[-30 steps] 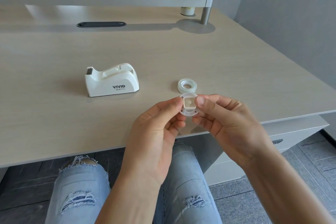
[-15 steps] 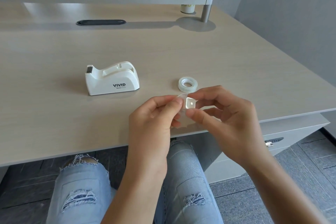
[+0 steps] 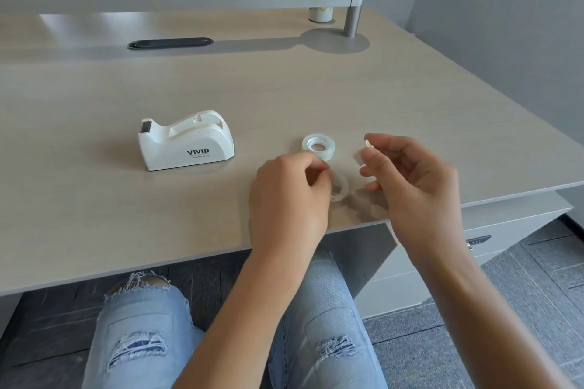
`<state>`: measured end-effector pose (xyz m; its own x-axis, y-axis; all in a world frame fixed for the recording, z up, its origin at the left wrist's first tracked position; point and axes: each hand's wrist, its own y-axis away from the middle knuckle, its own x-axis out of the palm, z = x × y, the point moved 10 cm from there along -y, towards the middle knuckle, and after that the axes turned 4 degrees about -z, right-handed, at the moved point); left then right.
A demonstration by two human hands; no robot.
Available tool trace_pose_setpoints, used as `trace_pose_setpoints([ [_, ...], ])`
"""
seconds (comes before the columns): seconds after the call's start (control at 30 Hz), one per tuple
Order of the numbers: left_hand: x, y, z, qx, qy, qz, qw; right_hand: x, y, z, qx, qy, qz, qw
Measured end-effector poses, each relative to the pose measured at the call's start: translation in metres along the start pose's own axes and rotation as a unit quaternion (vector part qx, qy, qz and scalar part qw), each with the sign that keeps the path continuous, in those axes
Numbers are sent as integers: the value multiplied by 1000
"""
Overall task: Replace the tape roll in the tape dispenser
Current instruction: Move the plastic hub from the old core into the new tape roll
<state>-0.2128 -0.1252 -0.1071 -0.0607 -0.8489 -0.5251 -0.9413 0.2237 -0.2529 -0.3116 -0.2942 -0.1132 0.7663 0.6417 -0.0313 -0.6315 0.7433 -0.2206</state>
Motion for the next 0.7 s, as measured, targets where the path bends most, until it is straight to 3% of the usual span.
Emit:
trace_pose_setpoints([
  [0.33, 3, -23, 0, 3, -44, 0, 999, 0, -6, -8, 8, 13, 0, 1000],
  [0.7, 23, -55, 3, 15, -234, 83, 969, 2, -9, -12, 36, -2, 24, 999],
])
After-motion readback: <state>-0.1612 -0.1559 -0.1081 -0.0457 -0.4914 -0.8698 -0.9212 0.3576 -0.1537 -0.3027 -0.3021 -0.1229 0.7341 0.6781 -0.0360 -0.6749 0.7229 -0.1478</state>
